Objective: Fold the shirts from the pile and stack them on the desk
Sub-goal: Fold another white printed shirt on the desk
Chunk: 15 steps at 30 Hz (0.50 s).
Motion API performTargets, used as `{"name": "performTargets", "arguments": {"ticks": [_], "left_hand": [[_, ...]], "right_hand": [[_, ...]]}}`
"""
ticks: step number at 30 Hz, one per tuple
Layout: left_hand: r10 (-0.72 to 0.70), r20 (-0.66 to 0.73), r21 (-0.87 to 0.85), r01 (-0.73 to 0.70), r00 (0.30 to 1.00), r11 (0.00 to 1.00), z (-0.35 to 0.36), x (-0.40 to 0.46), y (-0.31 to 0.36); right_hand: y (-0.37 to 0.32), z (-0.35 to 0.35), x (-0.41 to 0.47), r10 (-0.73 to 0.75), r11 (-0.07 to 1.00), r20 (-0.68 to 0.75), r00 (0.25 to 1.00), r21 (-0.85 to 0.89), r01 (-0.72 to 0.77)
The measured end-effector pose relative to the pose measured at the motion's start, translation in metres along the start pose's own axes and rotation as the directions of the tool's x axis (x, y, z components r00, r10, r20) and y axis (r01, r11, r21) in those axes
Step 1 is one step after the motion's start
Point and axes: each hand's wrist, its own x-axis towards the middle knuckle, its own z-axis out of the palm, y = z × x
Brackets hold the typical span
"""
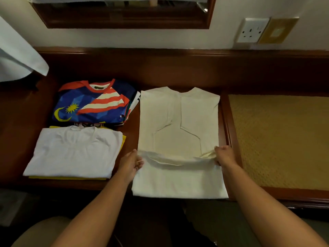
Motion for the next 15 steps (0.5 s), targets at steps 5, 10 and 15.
{"name": "performTargets", "arguments": {"ticks": [5, 10, 15], "left_hand": [[0.282, -0.017, 0.679, -0.196, 0.959, 0.707, 0.000, 0.029, -0.018], [0.356, 0.027, 0.836, -0.217, 0.934, 0.504, 0.008, 0.041, -0.019], [0.446, 0.081, 0.904, -0.255, 0.891, 0.344, 0.006, 0.046, -0.013]], "right_hand": [[0.023, 0.008, 0.014, -0.076, 0.943, 0.011, 0.997, -0.324, 0.076], [0.022, 0.012, 0.018, -0.186, 0.813, 0.163, 0.969, -0.528, 0.245], [0.022, 0.015, 0.031, -0.231, 0.858, 0.112, 0.967, -0.446, 0.256]]}}
